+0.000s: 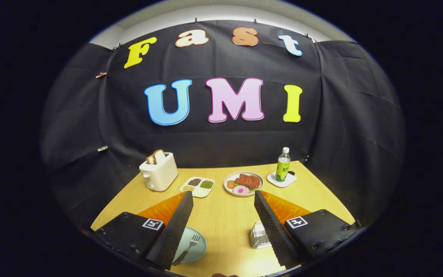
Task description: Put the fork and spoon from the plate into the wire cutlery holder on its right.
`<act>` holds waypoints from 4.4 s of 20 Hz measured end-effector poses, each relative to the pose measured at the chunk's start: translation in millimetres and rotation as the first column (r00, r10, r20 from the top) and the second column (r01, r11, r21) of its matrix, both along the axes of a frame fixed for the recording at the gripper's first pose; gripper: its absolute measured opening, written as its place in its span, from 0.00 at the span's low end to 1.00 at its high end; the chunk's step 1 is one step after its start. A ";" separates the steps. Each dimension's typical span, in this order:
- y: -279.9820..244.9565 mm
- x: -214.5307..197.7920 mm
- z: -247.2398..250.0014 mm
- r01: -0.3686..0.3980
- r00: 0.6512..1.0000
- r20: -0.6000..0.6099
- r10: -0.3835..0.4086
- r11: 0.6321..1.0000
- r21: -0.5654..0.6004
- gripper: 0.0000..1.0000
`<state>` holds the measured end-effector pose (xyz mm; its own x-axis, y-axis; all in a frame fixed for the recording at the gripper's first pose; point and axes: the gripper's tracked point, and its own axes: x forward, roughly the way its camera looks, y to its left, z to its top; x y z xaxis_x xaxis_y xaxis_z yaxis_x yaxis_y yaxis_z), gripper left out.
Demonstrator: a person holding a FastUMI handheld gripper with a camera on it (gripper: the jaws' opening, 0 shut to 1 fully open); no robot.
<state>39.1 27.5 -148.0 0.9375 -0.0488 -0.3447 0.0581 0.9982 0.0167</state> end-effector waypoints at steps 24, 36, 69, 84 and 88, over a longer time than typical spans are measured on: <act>110.7 -62.7 -286.6 -0.191 0.609 -0.774 0.175 0.979 0.071 0.89; 93.4 -62.5 -305.9 -0.079 0.507 -0.853 0.123 0.992 0.096 0.15; -150.8 -84.6 -151.7 -0.155 0.220 -0.951 0.215 0.971 0.184 0.08; -172.9 -60.8 -173.1 -0.137 0.053 -0.982 0.179 0.976 0.171 0.11; -163.4 -51.1 -169.7 -0.129 0.086 -0.972 0.218 0.970 0.206 0.34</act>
